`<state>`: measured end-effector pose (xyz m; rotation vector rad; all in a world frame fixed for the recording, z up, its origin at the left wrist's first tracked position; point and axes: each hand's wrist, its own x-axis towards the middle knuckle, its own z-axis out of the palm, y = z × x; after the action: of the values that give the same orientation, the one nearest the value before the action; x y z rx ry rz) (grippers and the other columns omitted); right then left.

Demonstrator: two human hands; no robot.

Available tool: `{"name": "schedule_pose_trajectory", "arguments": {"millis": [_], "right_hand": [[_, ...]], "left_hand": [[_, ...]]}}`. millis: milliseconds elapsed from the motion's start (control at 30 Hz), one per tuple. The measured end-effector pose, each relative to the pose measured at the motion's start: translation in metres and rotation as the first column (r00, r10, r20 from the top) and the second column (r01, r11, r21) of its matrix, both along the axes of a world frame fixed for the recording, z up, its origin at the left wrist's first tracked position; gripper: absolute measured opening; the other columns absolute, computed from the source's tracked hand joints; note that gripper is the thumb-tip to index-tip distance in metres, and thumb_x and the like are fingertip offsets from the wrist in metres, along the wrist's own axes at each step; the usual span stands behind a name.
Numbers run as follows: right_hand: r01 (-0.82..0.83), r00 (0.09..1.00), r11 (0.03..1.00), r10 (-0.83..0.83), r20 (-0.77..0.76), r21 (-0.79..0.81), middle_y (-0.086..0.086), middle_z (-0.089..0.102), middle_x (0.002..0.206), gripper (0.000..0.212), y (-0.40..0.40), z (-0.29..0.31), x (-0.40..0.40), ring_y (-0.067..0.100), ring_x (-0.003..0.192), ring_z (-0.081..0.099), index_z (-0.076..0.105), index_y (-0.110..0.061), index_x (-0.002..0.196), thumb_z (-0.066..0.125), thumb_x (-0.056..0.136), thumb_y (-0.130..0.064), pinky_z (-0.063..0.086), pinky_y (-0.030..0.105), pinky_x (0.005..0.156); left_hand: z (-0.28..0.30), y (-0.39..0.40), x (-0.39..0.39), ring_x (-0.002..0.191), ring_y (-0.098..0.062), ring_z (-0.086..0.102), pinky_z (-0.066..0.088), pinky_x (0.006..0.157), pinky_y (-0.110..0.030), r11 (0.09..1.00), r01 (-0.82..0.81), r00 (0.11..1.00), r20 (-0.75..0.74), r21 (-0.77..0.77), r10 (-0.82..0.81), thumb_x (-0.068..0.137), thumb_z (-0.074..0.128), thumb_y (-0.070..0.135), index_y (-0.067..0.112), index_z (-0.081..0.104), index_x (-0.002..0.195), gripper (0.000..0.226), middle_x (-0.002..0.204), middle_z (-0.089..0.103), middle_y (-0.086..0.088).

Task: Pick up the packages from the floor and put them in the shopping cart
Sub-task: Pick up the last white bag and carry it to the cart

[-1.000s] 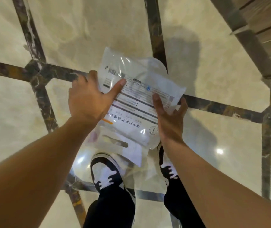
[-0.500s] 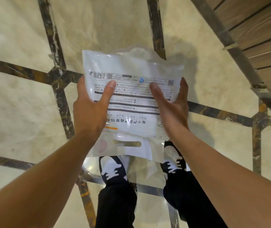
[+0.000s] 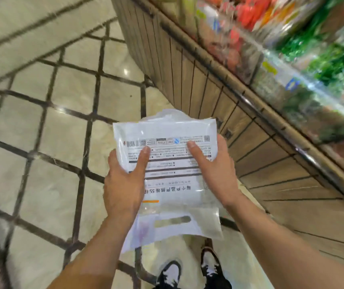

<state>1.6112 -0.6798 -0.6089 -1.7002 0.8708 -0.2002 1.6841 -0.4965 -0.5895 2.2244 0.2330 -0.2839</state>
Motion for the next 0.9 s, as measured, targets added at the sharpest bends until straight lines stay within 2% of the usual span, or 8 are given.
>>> {"name": "schedule_pose_trajectory", "arguments": {"millis": [133, 267, 400, 467, 567, 667, 733, 900], "right_hand": [[0.021, 0.988, 0.997, -0.009, 0.156, -0.077, -0.023, 0.068, 0.117, 0.052, -0.015, 0.149, 0.009, -0.017, 0.099, 0.062, 0.05, -0.041, 0.132, 0.073, 0.088, -0.059, 0.047, 0.01, 0.085], [0.108, 0.959, 0.981, -0.06, 0.277, -0.163, -0.017, 0.061, 0.129, 0.058, -0.023, 0.274, 0.004, 0.008, 0.115, 0.062, 0.043, -0.043, 0.138, 0.069, 0.089, -0.063, 0.049, 0.036, 0.097], [0.175, 0.917, 0.954, -0.068, 0.393, -0.244, -0.017, 0.056, 0.143, 0.077, -0.032, 0.368, -0.028, 0.011, 0.125, 0.059, 0.032, -0.04, 0.154, 0.063, 0.089, -0.069, 0.047, 0.036, 0.097], [0.25, 0.898, 0.932, -0.121, 0.424, -0.263, -0.019, 0.054, 0.146, 0.083, -0.037, 0.402, -0.053, 0.011, 0.129, 0.057, 0.03, -0.041, 0.156, 0.065, 0.088, -0.07, 0.046, 0.037, 0.1], [0.397, 0.862, 0.867, -0.241, 0.445, -0.3, -0.02, 0.053, 0.145, 0.081, -0.048, 0.445, -0.093, 0.013, 0.13, 0.056, 0.032, -0.046, 0.152, 0.069, 0.085, -0.071, 0.044, 0.037, 0.096], [0.536, 0.805, 0.79, -0.371, 0.463, -0.299, -0.017, 0.059, 0.139, 0.079, -0.058, 0.477, -0.141, 0.016, 0.126, 0.06, 0.037, -0.047, 0.147, 0.07, 0.08, -0.074, 0.045, 0.038, 0.095], [0.606, 0.765, 0.735, -0.436, 0.474, -0.304, -0.015, 0.062, 0.138, 0.082, -0.062, 0.489, -0.18, 0.018, 0.124, 0.061, 0.037, -0.046, 0.146, 0.067, 0.077, -0.077, 0.047, 0.039, 0.096], [0.786, 0.617, 0.524, -0.631, 0.47, -0.329, -0.012, 0.065, 0.13, 0.09, -0.059, 0.508, -0.301, 0.021, 0.12, 0.065, 0.036, -0.037, 0.148, 0.07, 0.075, -0.077, 0.051, 0.043, 0.098]], "left_hand": [[0.142, -0.008, 0.017, 0.101, -0.026, 0.067, 0.052, 0.09, -0.041, 0.993, 0.109, 0.985, 0.14, -0.038, -0.103, 0.081, 0.053, 0.084, 0.034, 0.052, 0.136, 0.075, 0.108, 0.071, 0.009], [0.261, -0.022, 0.029, 0.101, -0.027, 0.067, 0.051, 0.084, -0.042, 0.974, 0.215, 0.951, 0.24, -0.069, -0.193, 0.085, 0.053, 0.083, 0.029, 0.051, 0.138, 0.076, 0.109, 0.071, 0.006], [0.353, -0.046, 0.025, 0.106, -0.035, 0.066, 0.053, 0.09, -0.047, 0.93, 0.353, 0.899, 0.309, -0.1, -0.309, 0.083, 0.051, 0.086, 0.025, 0.053, 0.126, 0.074, 0.114, 0.071, -0.004], [0.388, -0.061, 0.014, 0.107, -0.033, 0.067, 0.053, 0.092, -0.046, 0.883, 0.451, 0.856, 0.343, -0.128, -0.387, 0.081, 0.055, 0.085, 0.026, 0.054, 0.125, 0.074, 0.112, 0.07, -0.001], [0.431, -0.09, -0.006, 0.108, -0.03, 0.067, 0.05, 0.087, -0.042, 0.803, 0.575, 0.779, 0.401, -0.153, -0.482, 0.083, 0.063, 0.078, 0.026, 0.055, 0.126, 0.068, 0.109, 0.069, 0.002], [0.462, -0.124, -0.033, 0.104, -0.025, 0.063, 0.044, 0.082, -0.039, 0.697, 0.702, 0.677, 0.441, -0.145, -0.59, 0.082, 0.063, 0.079, 0.029, 0.057, 0.12, 0.064, 0.106, 0.067, 0.004], [0.476, -0.147, -0.06, 0.105, -0.027, 0.064, 0.042, 0.079, -0.038, 0.631, 0.764, 0.612, 0.462, -0.137, -0.642, 0.081, 0.061, 0.082, 0.028, 0.058, 0.124, 0.069, 0.108, 0.068, 0.003], [0.489, -0.197, -0.161, 0.114, -0.034, 0.065, 0.04, 0.078, -0.037, 0.428, 0.894, 0.427, 0.535, -0.131, -0.729, 0.081, 0.06, 0.083, 0.024, 0.06, 0.13, 0.077, 0.118, 0.073, -0.003]]}}
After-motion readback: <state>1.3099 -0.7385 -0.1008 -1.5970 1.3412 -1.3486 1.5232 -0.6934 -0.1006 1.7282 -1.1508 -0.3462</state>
